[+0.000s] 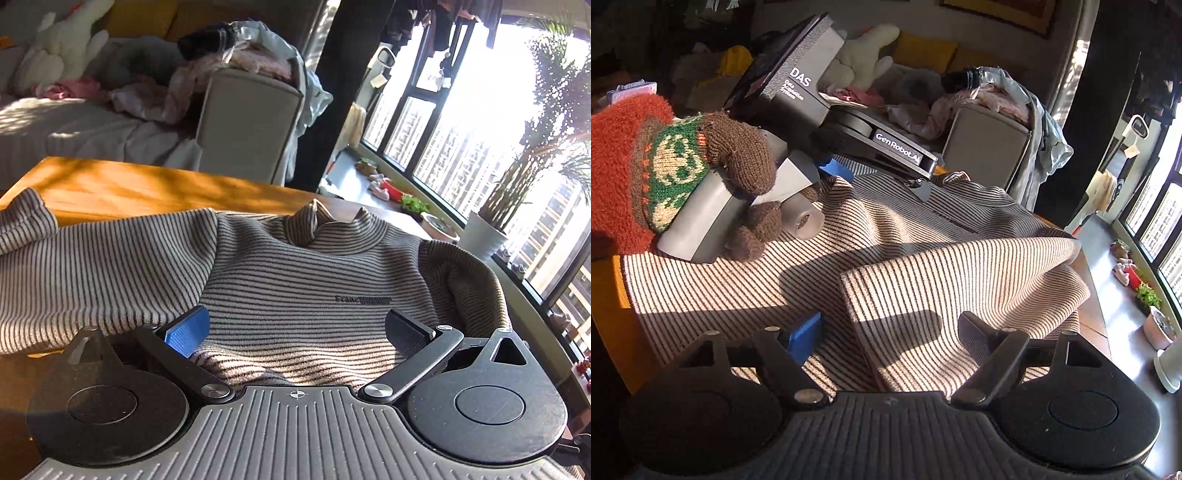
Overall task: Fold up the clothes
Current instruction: 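Grasp the sleeve nearest the right gripper and fold it across the body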
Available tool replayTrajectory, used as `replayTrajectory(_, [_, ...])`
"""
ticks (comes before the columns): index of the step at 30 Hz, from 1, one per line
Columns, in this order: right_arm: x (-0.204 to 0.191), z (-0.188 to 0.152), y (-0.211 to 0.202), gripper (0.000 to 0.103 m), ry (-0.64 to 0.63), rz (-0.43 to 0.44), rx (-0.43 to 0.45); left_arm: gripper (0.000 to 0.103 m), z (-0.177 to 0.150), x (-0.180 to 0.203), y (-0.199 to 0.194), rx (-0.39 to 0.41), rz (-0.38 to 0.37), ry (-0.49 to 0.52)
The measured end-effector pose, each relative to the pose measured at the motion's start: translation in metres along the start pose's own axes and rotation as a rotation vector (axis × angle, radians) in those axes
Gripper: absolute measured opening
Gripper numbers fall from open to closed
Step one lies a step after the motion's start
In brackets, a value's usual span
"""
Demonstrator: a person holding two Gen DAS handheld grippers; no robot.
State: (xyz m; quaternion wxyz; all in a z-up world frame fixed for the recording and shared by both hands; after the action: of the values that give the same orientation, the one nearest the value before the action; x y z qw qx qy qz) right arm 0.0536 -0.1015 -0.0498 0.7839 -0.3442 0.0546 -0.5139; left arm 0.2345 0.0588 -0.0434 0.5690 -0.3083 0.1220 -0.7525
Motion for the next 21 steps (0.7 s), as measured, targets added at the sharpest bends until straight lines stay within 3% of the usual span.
replayTrajectory(1, [0.005, 0.0, 0.003, 0.041, 0.011, -0.014, -0.016, 0.103, 0.0, 0.0, 0.0, 0.0, -0.001, -0.001])
replayTrajectory(3, [0.015, 0.0, 0.006, 0.03, 0.025, -0.037, -0.039, 0.103, 0.0, 0.001, 0.0, 0.001, -0.002, -0.002])
replayTrajectory(4, [0.018, -0.001, 0.007, 0.015, 0.022, -0.052, -0.042, 0.103, 0.0, 0.001, 0.0, 0.001, -0.001, -0.002])
replayTrajectory(10, [0.065, 0.01, 0.0, 0.013, 0.131, -0.11, -0.001, 0.103, -0.001, 0.001, 0.0, 0.0, -0.003, 0.001])
replayTrajectory(21, [0.255, 0.081, -0.035, 0.012, 0.387, -0.428, 0.145, 0.103, -0.001, 0.003, 0.001, -0.006, -0.003, 0.003])
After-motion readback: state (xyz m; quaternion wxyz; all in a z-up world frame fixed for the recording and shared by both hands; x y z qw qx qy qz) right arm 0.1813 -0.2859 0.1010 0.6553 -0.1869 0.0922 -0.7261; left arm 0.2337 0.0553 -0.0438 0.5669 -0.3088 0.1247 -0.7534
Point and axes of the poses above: each gripper's, at about its wrist camera, not at the fingertips, and y roughly the way its jaws point, x to its right, z to its top, the point moved 3 cm from there along y, roughly the way its jaws point
